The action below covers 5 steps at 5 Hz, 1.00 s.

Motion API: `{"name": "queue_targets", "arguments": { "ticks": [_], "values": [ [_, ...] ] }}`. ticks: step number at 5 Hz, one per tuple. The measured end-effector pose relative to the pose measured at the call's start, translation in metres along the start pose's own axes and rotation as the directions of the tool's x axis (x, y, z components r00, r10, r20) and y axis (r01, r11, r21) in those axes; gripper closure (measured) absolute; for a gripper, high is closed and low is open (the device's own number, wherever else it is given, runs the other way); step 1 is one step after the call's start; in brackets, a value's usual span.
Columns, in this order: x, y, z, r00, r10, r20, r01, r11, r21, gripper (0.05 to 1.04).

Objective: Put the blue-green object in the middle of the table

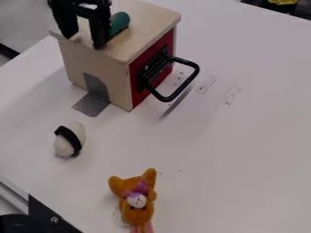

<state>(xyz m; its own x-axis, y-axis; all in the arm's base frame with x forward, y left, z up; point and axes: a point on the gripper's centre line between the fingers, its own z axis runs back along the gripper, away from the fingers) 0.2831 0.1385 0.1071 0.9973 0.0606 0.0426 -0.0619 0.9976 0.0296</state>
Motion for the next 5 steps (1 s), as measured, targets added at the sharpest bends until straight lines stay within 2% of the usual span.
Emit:
{"name": "queue_targets", "arguments": {
  "ticks": [3,4,5],
  "values": [
    [0.014,-0.014,-0.006,1.000,-0.018,0.016,0.018,1.000,0.011,0.085],
    [0.020,-0.016,-0.009,1.000,-0.025,0.011,0.025,1.000,0.020,0.145],
    [0.024,-0.022,-0.011,0.999,-0.034,-0.001,0.034,0.999,0.040,0.419]
  ]
}}
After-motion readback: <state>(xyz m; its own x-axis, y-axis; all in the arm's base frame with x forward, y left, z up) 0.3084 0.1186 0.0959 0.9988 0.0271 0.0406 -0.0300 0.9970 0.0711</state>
